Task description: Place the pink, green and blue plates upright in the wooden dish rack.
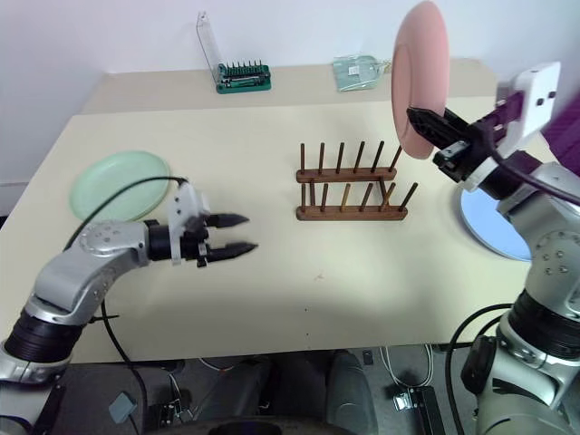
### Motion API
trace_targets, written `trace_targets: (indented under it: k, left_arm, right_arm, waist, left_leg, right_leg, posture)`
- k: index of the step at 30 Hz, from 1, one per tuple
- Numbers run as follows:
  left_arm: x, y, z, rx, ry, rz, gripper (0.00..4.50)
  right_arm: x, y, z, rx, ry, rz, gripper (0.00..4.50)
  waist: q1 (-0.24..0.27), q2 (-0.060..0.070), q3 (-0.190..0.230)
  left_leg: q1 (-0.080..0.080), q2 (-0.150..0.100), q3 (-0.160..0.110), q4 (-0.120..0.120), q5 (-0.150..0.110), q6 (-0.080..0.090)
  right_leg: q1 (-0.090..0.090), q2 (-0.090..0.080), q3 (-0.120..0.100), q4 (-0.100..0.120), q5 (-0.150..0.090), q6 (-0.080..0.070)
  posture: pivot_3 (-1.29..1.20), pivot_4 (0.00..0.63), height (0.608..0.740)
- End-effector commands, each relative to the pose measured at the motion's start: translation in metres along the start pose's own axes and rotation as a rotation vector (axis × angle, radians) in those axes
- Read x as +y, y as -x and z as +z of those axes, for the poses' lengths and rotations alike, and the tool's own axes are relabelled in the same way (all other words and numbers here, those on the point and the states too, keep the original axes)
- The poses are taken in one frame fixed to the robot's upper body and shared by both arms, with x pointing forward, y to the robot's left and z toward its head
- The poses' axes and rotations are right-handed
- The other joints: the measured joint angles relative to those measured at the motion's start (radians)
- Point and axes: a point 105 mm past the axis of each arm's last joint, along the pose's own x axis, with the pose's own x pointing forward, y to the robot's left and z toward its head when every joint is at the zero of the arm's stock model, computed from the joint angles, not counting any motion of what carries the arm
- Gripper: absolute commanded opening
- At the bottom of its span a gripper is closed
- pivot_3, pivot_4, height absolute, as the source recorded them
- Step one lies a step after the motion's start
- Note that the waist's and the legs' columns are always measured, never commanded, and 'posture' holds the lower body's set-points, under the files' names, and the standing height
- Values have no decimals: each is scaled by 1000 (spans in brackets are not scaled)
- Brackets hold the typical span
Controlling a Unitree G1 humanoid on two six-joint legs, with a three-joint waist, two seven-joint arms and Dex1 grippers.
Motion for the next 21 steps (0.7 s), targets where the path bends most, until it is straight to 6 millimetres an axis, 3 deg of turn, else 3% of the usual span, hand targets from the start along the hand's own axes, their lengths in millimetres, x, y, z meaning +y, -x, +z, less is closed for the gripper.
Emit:
trace_targets:
  k: [1, 19, 21]
  left_arm:
    - [-4, -1, 10, -36, -40, -9, 2982]
    - [-8, -3, 12, -53, -37, 8, 2982]
    - [-7, -4, 12, -52, -39, 11, 3024]
  right_arm:
    - [5, 9, 8, -12, -53, 50, 0]
    - [-26, 4, -30, 87, -246, -50, 0]
    - [-30, 2, -30, 74, -261, -67, 806]
  waist:
    - [0, 0, 0]
    - [-1, 0, 0]
    - [-1, 0, 0]
  left_leg:
    - [0, 0, 0, 0, 0, 0]
    - [0, 0, 1, 0, 0, 0]
    - [0, 0, 1, 0, 0, 0]
  right_leg:
    - [0, 0, 0, 0, 0, 0]
    - [0, 0, 0, 0, 0, 0]
    - [0, 0, 0, 0, 0, 0]
  posture:
    - [0, 150, 735]
    - [0, 150, 735]
    - [0, 150, 735]
